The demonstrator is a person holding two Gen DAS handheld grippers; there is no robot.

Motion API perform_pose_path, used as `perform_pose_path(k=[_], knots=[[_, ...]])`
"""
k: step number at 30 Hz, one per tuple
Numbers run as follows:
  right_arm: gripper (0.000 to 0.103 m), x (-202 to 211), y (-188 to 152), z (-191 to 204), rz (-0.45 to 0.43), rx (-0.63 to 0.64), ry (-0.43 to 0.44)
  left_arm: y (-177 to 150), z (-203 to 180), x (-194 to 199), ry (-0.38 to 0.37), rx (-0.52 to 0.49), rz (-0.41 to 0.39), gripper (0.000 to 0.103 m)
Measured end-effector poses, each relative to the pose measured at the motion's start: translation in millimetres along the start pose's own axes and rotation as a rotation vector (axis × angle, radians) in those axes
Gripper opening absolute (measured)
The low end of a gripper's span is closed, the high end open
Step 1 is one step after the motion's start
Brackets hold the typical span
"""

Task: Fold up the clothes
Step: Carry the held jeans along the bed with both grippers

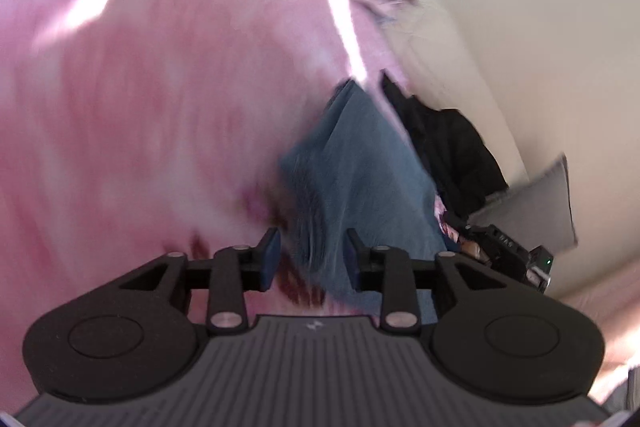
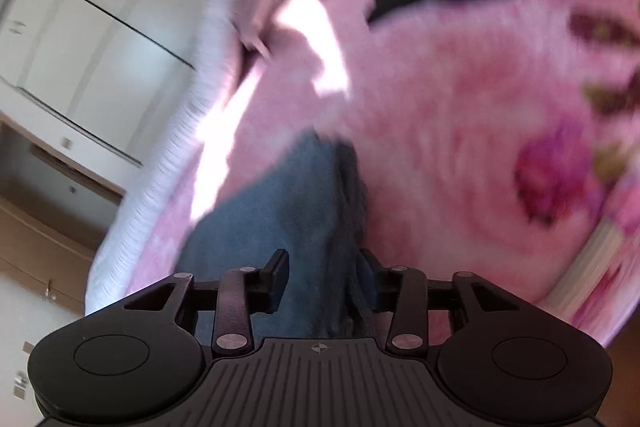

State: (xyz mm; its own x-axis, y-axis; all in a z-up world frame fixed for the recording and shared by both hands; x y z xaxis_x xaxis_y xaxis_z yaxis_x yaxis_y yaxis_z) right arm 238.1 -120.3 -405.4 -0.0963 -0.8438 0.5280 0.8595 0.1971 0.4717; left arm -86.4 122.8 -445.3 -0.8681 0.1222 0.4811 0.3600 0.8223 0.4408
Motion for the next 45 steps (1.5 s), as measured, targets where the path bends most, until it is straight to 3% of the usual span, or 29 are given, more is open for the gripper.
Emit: perform_pose_path(k=[3, 6, 12, 14, 15, 16, 18, 20, 22, 24, 25, 28, 30, 35, 37, 38, 39, 41, 43, 45], knots=[[0.055, 6.7, 21.2, 7.0, -0.100, 0.035, 0.024, 50.9, -8.5, -13.8, -0.008, -0.089, -0.051, 0.043], [0.057, -10.5, 42.8, 9.0, -0.122, 0.033, -0.013, 81.3, -27.4, -58.1, -0.032, -0.092, -0.030, 0.045], [0.057, -31.7, 51.4, 9.1, 0.030, 0.062, -0.078, 94.5, -52.5, -141.8, 0.095, -0.095, 0.081, 0.045], [0.051, -41.8, 47.4, 7.8, 0.101, 0.095, -0.106, 87.4, -53.1, -158.0, 0.139, -0.083, 0.118, 0.037], [0.036, -42.8, 43.4, 9.8, 0.128, 0.118, -0.103, 84.1, -54.4, -164.7, 0.152, -0.079, 0.134, 0.022], [0.021, -42.4, 44.2, 12.4, 0.129, 0.160, -0.123, 81.8, -57.8, -166.2, 0.157, -0.081, 0.136, 0.015], [0.012, -37.4, 45.1, 20.2, 0.124, 0.234, -0.131, 79.3, -64.2, -159.0, 0.186, -0.096, 0.109, 0.012], [0.012, -38.2, 46.6, 30.1, 0.137, 0.328, -0.111, 79.1, -65.1, -153.8, 0.197, -0.064, 0.103, 0.012], [0.015, -44.4, 47.8, 31.5, 0.185, 0.394, -0.118, 85.8, -61.2, -155.8, 0.227, -0.023, 0.104, 0.020], [0.035, -55.0, 51.7, 21.2, 0.258, 0.394, -0.155, 96.2, -53.2, -160.4, 0.265, 0.031, 0.088, 0.035], [0.037, -57.4, 56.5, 16.3, 0.270, 0.364, -0.149, 100.8, -49.0, -163.9, 0.269, 0.063, 0.082, 0.038], [0.037, -65.7, 66.5, 12.0, 0.257, 0.292, -0.054, 100.1, -40.9, -181.2, 0.219, 0.139, 0.107, 0.035], [0.035, -72.2, 62.3, 8.3, 0.303, 0.317, -0.068, 95.1, -41.5, -191.0, 0.195, 0.140, 0.133, 0.026], [0.042, -73.1, 60.8, -2.3, 0.342, 0.238, -0.070, 93.1, -45.3, -187.8, 0.211, 0.136, 0.108, 0.026], [0.041, -77.0, 60.2, -1.1, 0.339, 0.202, -0.039, 95.1, -47.0, -188.9, 0.218, 0.122, 0.114, 0.024], [0.040, -78.5, 57.6, 2.8, 0.352, 0.242, -0.052, 96.1, -48.4, -189.4, 0.222, 0.110, 0.117, 0.021], [0.020, -79.8, 55.3, 6.7, 0.364, 0.282, -0.065, 96.9, -51.5, -188.2, 0.220, 0.098, 0.116, 0.013], [0.014, -66.7, 60.9, 23.8, 0.331, 0.389, -0.043, 100.9, -63.7, -172.6, 0.181, 0.100, 0.070, 0.011], [0.014, -50.3, 73.6, 40.0, 0.295, 0.397, 0.008, 106.9, -75.5, -154.1, 0.140, 0.116, 0.014, 0.011], [0.013, -43.7, 84.6, 55.1, 0.260, 0.427, 0.041, 115.3, -78.7, -149.9, 0.148, 0.112, -0.018, 0.011]])
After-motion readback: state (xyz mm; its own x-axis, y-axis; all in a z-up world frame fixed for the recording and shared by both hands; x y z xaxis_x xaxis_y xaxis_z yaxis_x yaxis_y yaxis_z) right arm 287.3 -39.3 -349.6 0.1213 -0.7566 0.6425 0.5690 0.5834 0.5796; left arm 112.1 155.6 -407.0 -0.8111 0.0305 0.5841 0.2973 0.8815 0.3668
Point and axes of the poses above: each gripper's, at about its wrist camera, not at the fingertips, and x roughly against the way its jaws point, z to its left, y to its top, the point moved 9 cm from there along -x, roughly the way its jaws point, and after that the axes turned 3 degrees about -y, right-handed, at the moved point
